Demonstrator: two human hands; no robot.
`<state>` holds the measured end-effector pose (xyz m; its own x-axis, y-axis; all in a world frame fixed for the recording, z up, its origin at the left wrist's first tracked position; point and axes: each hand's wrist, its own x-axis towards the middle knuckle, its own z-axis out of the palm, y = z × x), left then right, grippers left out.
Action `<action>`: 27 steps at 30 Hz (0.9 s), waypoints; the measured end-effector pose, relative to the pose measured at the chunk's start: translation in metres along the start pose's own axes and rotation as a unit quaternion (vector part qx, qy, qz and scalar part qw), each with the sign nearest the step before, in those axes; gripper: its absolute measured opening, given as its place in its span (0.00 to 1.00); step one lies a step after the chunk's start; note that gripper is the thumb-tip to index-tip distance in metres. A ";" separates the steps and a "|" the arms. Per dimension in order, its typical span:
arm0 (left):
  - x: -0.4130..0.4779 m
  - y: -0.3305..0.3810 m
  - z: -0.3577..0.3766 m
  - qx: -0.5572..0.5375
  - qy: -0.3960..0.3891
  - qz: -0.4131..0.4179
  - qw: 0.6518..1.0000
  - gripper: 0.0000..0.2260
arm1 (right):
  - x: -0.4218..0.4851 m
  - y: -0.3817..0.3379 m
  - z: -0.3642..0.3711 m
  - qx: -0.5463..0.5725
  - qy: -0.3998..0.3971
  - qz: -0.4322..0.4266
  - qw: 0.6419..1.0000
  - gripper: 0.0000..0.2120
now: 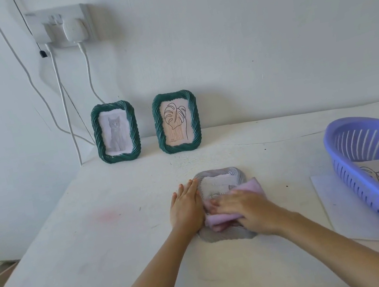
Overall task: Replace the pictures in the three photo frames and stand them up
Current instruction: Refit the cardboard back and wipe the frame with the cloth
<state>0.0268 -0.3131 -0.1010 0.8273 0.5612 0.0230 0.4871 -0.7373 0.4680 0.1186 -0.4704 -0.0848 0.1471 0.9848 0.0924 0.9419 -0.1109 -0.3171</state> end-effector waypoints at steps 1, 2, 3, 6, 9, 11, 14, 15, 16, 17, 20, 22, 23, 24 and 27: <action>0.000 0.000 0.000 -0.009 0.002 -0.004 1.000 0.21 | -0.010 -0.001 -0.004 0.003 -0.001 -0.014 1.000 0.21; -0.001 0.001 0.000 -0.013 0.003 -0.006 1.000 0.21 | -0.018 0.000 -0.009 0.003 0.005 -0.023 1.000 0.21; -0.002 0.001 0.000 -0.014 0.002 -0.006 1.000 0.21 | -0.022 0.003 -0.014 -0.003 0.011 -0.020 1.000 0.20; -0.003 0.001 0.000 -0.013 -0.004 -0.004 1.000 0.21 | -0.011 0.012 -0.030 -0.033 0.031 0.082 0.996 0.19; -0.002 0.002 0.000 -0.010 -0.005 -0.009 1.000 0.21 | 0.022 0.017 -0.028 -0.050 0.059 0.188 0.979 0.23; -0.003 0.003 0.000 -0.008 -0.006 -0.013 1.000 0.21 | 0.038 0.014 -0.018 -0.058 0.085 0.180 0.978 0.23; -0.004 0.003 -0.001 -0.003 -0.007 -0.008 1.000 0.23 | 0.030 -0.004 -0.009 -0.039 0.103 0.089 0.990 0.19; -0.003 0.002 -0.001 -0.007 -0.007 -0.009 1.000 0.23 | 0.020 -0.009 -0.011 -0.025 0.081 0.054 0.995 0.16; -0.002 0.002 0.000 -0.013 -0.006 -0.013 1.000 0.22 | 0.010 -0.010 -0.012 -0.010 0.051 0.022 0.998 0.15; -0.002 0.003 0.000 -0.022 -0.004 -0.018 1.000 0.21 | -0.001 -0.009 -0.013 -0.012 0.020 0.004 1.000 0.14; -0.002 0.004 -0.002 -0.048 0.000 -0.024 0.999 0.21 | -0.018 0.005 -0.024 -0.050 -0.018 0.046 0.998 0.18; -0.001 0.005 -0.005 -0.073 -0.009 -0.029 0.997 0.21 | -0.018 0.007 -0.036 -0.028 -0.028 0.106 0.994 0.19; 0.000 0.005 -0.008 -0.094 -0.021 -0.039 0.995 0.21 | -0.015 0.007 -0.042 -0.019 -0.010 0.131 0.991 0.18; 0.001 0.006 -0.011 -0.120 -0.033 -0.051 0.991 0.20 | -0.012 0.007 -0.048 -0.005 0.024 0.154 0.988 0.17; -0.001 0.021 -0.026 -0.227 -0.003 -0.097 0.969 0.18 | -0.001 0.001 -0.065 0.137 0.177 0.240 0.945 0.08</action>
<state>0.0291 -0.3194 -0.0678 0.7356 0.6686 -0.1090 0.4610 -0.3761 0.8037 0.1386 -0.4805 -0.0235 0.6749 0.7183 0.1693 0.6341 -0.4471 -0.6309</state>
